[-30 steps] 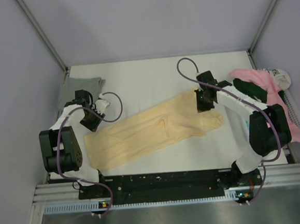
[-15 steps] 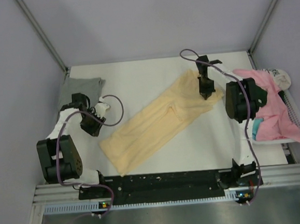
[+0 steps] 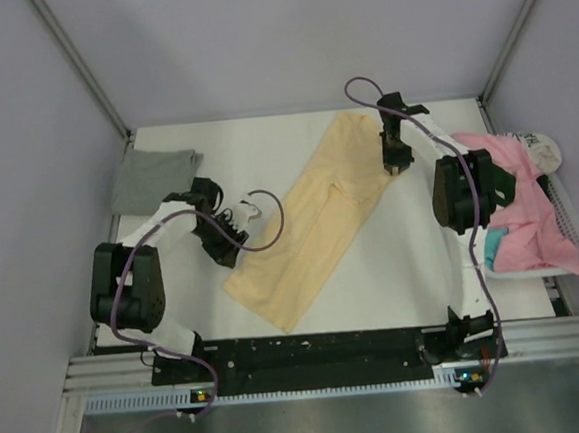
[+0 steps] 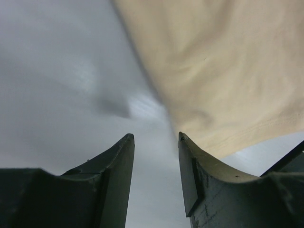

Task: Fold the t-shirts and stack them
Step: Rotate the tshirt 90 degrees

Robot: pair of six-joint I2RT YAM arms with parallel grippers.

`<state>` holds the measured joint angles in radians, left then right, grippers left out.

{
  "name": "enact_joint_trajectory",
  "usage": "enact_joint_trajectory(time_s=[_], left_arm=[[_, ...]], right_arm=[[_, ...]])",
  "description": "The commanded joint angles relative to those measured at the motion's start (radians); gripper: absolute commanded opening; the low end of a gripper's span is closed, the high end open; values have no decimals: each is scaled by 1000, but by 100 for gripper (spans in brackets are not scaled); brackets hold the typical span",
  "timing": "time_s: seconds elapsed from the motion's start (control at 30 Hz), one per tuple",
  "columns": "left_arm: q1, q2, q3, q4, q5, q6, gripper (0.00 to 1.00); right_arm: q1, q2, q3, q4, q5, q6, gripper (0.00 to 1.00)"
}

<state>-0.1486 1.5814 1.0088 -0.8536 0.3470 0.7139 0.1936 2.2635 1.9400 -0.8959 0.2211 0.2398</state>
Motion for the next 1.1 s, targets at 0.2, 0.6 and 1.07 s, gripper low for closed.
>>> enact_joint_trajectory(time_s=[0.2, 0.6, 1.07], left_arm=[[-284, 49, -166, 128, -232, -13, 46], [-529, -260, -141, -153, 225, 128, 48], [-485, -402, -193, -81, 139, 430, 58]], right_arm=[[-37, 172, 144, -1, -193, 98, 23], [-26, 240, 528, 152, -384, 136, 54], [367, -1020, -962, 733, -555, -756, 66]])
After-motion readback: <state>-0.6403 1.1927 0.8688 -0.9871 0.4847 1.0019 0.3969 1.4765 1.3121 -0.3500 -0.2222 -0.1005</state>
